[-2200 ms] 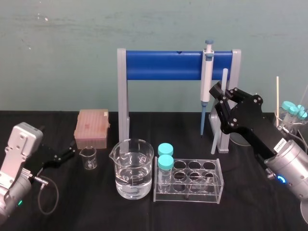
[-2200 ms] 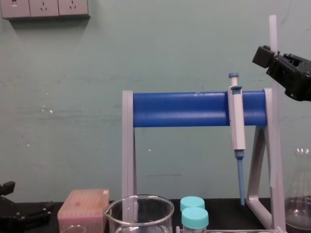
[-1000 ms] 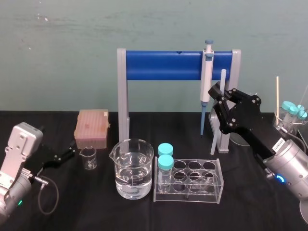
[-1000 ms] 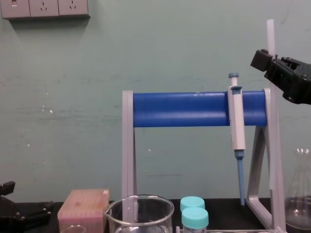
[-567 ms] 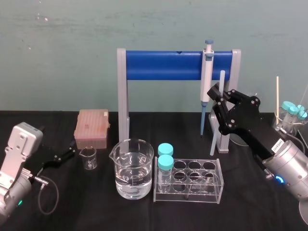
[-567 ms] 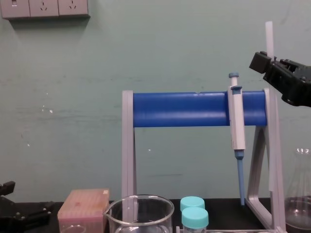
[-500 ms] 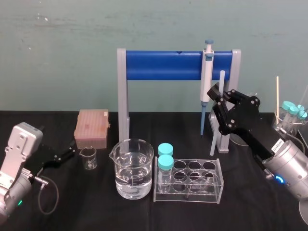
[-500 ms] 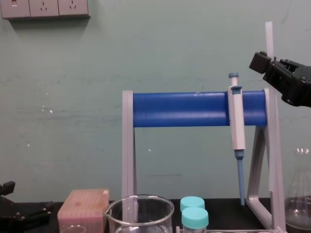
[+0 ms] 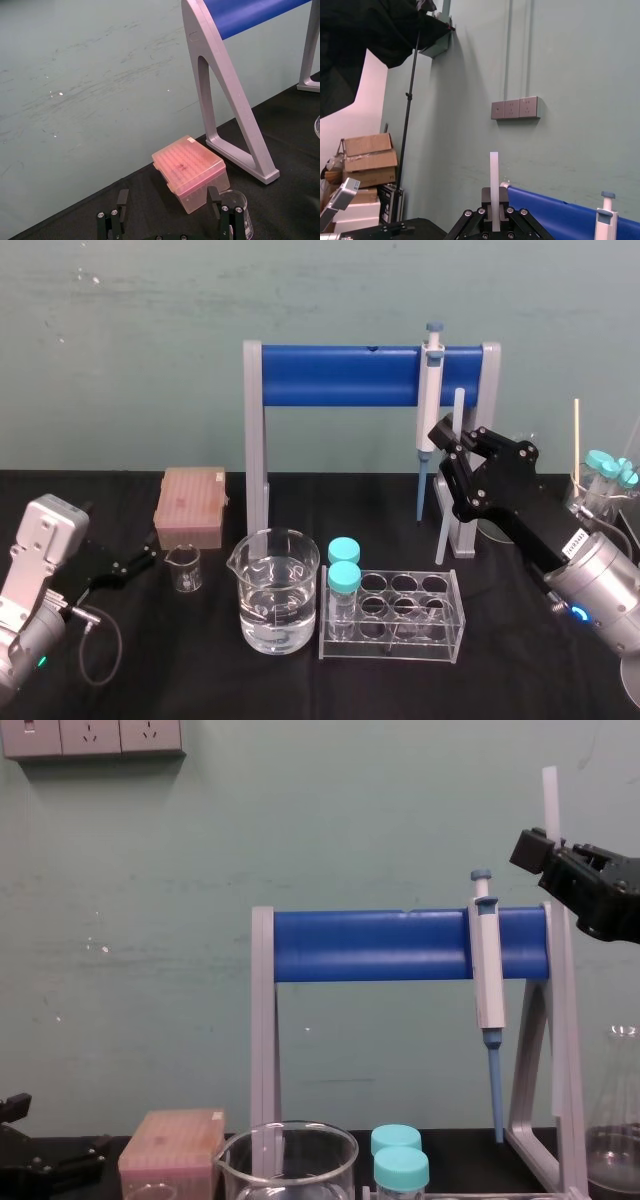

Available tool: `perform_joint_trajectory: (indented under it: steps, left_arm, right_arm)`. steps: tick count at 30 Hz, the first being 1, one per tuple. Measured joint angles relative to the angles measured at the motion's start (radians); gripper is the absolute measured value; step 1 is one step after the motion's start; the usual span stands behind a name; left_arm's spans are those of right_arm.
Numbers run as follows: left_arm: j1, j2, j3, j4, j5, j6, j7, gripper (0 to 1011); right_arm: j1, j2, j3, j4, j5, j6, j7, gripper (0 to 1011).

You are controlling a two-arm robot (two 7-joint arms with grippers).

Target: Pick up the stirring rod with one hand, then place it down.

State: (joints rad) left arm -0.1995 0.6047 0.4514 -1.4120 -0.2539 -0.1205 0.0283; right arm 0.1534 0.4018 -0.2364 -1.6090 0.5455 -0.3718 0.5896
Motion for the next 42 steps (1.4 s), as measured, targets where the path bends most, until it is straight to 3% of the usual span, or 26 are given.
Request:
perform_joint_trajectory:
  steps: [22,30,42]
  left_arm:
    - [0.0,0.0,0.0,0.0,0.0,0.0,0.0,1000]
    - [0.0,0.0,0.0,0.0,0.0,0.0,0.0,1000]
    - [0.0,0.0,0.0,0.0,0.0,0.0,0.0,1000]
  right_arm:
    - [0.011,0.013,-0.014,0.018,0.007,0.001,0.03,70]
    - [0.047,0.028,-0.06,0.128,0.078,-0.001,0.154,70]
    - [0.098,0.016,-0.102,0.247,0.087,-0.016,0.194,70]
